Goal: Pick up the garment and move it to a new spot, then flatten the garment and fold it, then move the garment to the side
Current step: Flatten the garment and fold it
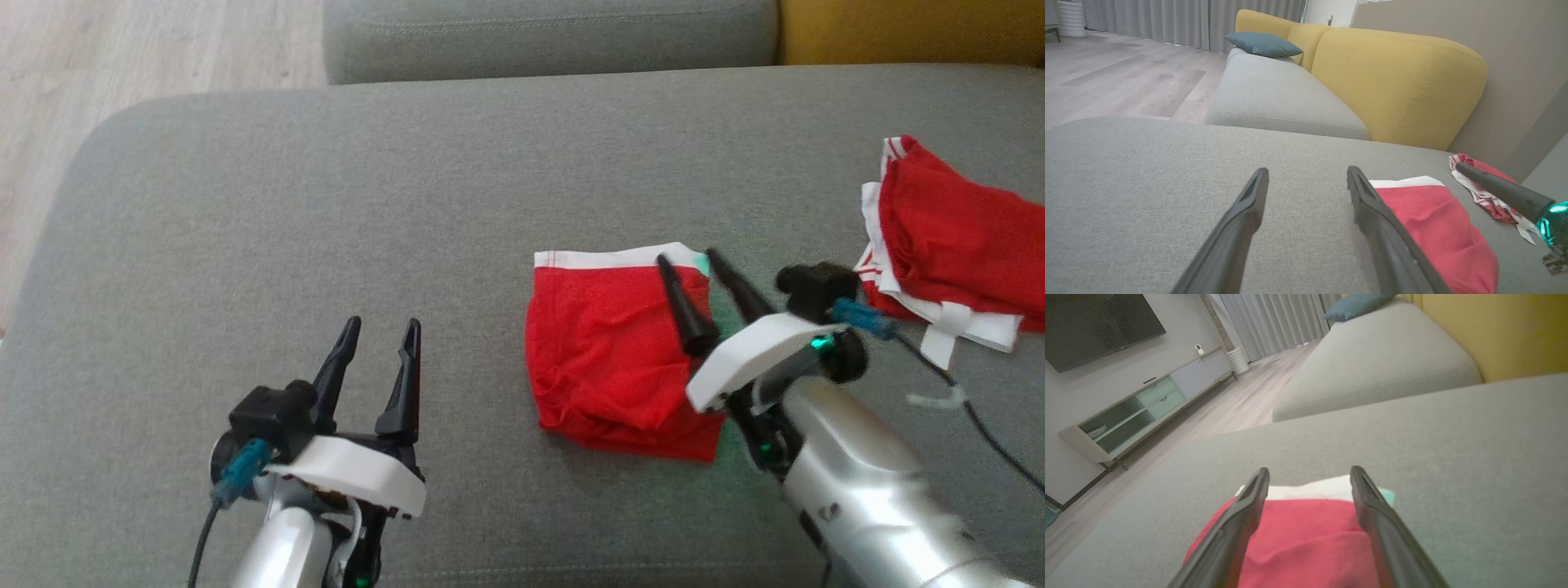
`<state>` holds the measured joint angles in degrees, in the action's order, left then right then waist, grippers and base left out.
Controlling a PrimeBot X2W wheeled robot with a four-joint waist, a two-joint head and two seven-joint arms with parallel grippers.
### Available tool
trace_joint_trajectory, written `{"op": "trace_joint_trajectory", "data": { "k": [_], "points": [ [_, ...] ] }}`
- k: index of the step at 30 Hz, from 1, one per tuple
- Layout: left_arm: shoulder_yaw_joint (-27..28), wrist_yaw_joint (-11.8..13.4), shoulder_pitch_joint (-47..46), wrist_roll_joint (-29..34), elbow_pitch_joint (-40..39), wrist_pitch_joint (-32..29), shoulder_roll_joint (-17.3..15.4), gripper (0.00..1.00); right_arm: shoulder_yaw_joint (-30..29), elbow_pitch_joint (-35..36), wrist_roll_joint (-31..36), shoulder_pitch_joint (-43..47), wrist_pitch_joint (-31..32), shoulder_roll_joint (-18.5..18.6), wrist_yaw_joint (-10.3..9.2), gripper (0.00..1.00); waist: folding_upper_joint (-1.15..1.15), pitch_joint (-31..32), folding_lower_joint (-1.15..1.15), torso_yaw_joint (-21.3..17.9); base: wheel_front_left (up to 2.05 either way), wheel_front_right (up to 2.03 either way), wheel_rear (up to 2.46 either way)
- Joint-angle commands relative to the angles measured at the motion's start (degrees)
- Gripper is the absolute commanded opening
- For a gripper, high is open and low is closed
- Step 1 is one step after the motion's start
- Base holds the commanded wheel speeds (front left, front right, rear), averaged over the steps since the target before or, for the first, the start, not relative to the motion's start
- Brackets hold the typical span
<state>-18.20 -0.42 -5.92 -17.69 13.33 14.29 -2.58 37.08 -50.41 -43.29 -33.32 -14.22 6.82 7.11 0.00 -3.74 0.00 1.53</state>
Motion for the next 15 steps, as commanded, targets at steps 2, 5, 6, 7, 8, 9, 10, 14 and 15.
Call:
{"op": "trace_joint_trajectory", "data": {
  "k": [2, 5, 6, 7, 8, 9, 10, 14, 15],
  "points": [
    [2.52, 0.15, -0.98, 0.55, -2.46, 0.71, -0.3, 1.0, -4.93, 5.14, 6.37, 2.34, -0.76, 0.32, 0.37, 1.0, 0.0, 0.69, 0.0, -1.23, 0.0, 0.0, 0.0],
    [3.15, 0.16, -1.14, 0.74, -3.01, 0.71, -0.3, 1.0, -11.47, 9.83, 13.3, 6.22, -0.76, 0.66, 0.37, 1.0, 0.0, 0.85, 0.0, -2.0, 0.0, 0.0, 0.0],
    [3.39, 0.16, -1.23, 0.8, -3.24, 0.71, -0.3, 1.0, -13.6, 11.61, 15.51, 7.59, -0.76, 0.54, 0.37, 1.0, 0.0, 0.86, 0.0, -2.26, 0.0, 0.0, 0.0],
    [3.39, 0.16, -1.23, 0.8, -3.24, 0.71, -0.3, 1.0, -13.6, 11.61, 15.51, 7.59, -0.76, 0.54, 0.37, 1.0, 0.0, 0.86, 0.0, -2.26, 0.0, 0.0, 0.0],
    [3.66, 0.17, -1.32, 0.84, -3.52, 0.71, -0.3, 1.0, -15.65, 13.53, 17.94, 8.96, -0.77, 0.44, 0.37, 1.0, 0.0, 0.86, 0.0, -2.51, 0.0, 0.0, 0.0],
    [3.97, 0.18, -1.44, 0.87, -3.93, 0.71, -0.3, 1.0, -17.61, 15.5, 20.5, 10.37, -0.77, 0.3, 0.37, 1.0, 0.0, 0.83, 0.0, -2.75, 0.0, 0.0, 0.0],
    [4.25, 0.23, -1.53, 0.88, -4.3, 0.71, -0.3, 1.0, -19.77, 17.46, 22.6, 11.88, -0.77, -0.09, 0.37, 1.0, 0.0, 0.78, 0.0, -2.98, 0.0, 0.0, 0.0],
    [5.14, 0.35, -1.91, 0.82, -5.69, 0.71, -0.3, 1.0, -26.9, 25.23, 30.57, 17.74, -0.77, -2.03, 0.37, 1.0, 0.0, 0.45, 0.0, -3.83, 0.0, 0.0, 0.0],
    [5.32, 0.38, -2.02, 0.8, -6.07, 0.71, -0.3, 1.0, -28.4, 26.88, 31.97, 19.1, -0.77, -2.56, 0.37, 1.0, 0.0, 0.34, 0.0, -3.98, 0.0, 0.0, 0.0]
  ]
}}
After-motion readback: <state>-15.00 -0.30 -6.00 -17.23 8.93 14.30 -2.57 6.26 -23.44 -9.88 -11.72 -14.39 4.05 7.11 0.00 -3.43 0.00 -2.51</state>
